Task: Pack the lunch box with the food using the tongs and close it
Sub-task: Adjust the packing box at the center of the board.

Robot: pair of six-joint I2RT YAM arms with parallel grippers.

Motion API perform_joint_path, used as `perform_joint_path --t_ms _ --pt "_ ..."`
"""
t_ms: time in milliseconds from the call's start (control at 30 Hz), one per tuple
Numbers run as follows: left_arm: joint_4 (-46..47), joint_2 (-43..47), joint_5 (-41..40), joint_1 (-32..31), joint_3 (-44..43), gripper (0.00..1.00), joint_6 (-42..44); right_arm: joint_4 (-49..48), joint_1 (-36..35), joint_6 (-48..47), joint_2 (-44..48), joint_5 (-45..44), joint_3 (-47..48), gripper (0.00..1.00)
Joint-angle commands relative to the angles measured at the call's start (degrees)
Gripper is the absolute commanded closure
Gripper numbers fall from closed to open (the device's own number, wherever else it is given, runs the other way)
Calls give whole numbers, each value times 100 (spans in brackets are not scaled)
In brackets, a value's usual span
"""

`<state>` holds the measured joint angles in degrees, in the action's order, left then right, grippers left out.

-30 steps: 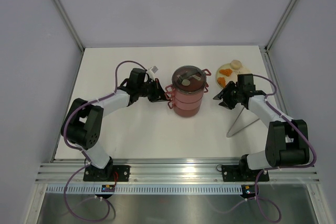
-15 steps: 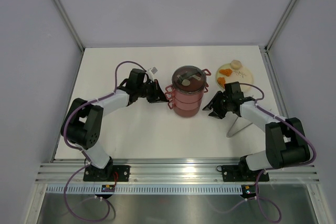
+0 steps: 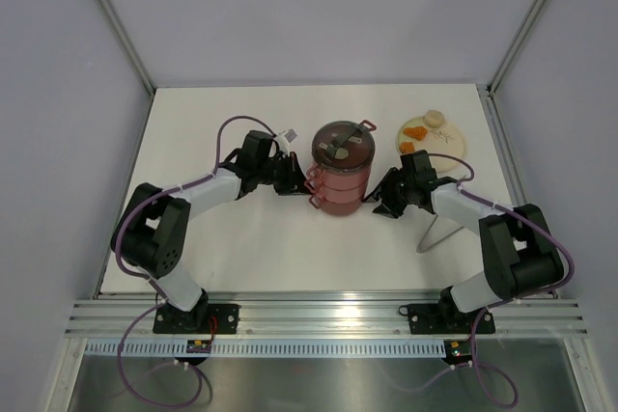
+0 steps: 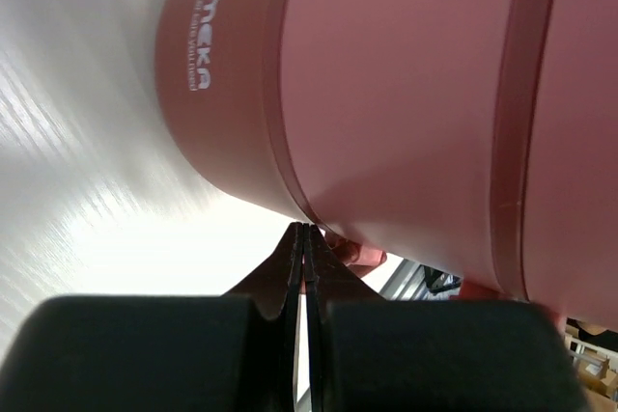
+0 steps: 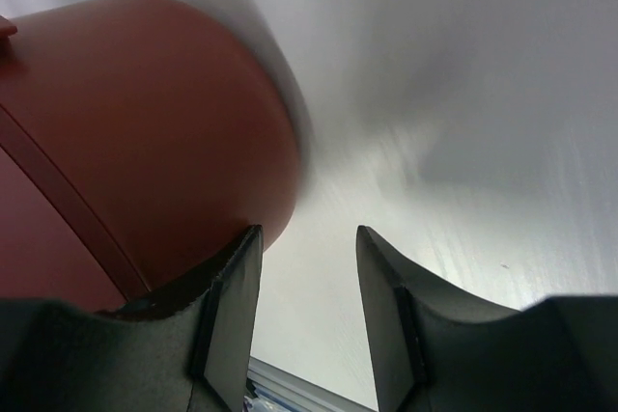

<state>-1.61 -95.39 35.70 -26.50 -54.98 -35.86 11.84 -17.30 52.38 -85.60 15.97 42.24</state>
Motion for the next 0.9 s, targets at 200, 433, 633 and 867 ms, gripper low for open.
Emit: perform_joint_path --t_ms 200,433,633,867 --pt "291 372 700 -118 110 100 -334 -630 -142 299 -193 196 329 49" --pt "74 592 596 -66 172 100 -274 -315 -151 141 -124 -110 452 49" --pt "-86 978 359 627 295 100 -334 223 174 -307 96 -428 742 48" --pt "-33 297 -213 927 -432 100 -528 337 359 -738 -587 -252 1453 49"
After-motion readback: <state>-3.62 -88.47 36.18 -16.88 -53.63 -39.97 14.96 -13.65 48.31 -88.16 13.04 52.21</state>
